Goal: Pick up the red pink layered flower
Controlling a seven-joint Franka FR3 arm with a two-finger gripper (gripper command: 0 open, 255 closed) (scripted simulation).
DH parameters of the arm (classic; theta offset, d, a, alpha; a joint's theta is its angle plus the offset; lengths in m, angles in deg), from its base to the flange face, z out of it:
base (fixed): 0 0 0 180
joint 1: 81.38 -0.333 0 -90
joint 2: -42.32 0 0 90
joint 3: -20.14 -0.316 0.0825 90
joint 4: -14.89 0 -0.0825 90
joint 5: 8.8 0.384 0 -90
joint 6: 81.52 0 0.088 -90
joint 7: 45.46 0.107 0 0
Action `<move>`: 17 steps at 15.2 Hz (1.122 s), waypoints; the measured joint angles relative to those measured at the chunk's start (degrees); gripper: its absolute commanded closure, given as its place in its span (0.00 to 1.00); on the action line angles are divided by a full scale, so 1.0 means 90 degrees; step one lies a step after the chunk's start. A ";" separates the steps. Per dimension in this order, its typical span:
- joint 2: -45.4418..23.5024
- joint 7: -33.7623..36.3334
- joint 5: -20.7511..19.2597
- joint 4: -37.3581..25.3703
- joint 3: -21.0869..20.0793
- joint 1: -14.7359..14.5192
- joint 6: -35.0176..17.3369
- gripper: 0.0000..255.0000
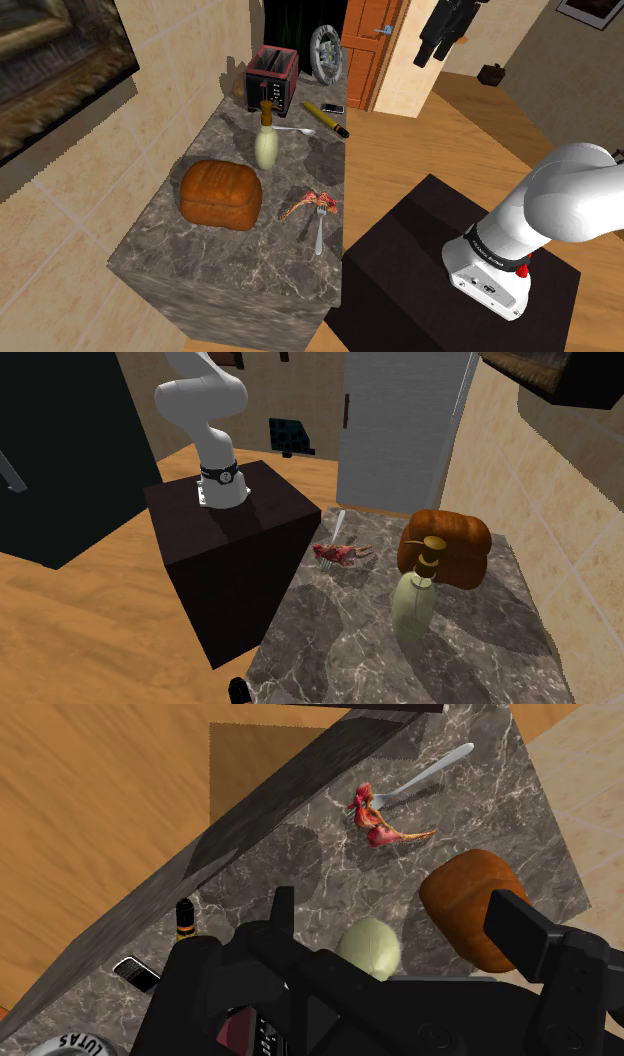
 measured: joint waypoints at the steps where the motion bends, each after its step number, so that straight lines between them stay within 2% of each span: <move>1: 0.0000 0.0000 0.0000 0.0000 0.0000 0.0000 0.0000 0.00; 4: 0.0086 -0.0024 0.0077 0.0509 -0.0073 -0.0057 -0.0491 0.00; 10: 0.0056 -0.0192 0.0272 0.1768 -0.0218 -0.0209 -0.1984 0.00; 17: -0.0740 -0.0386 0.0600 0.2794 -0.0462 -0.0461 -0.4057 0.00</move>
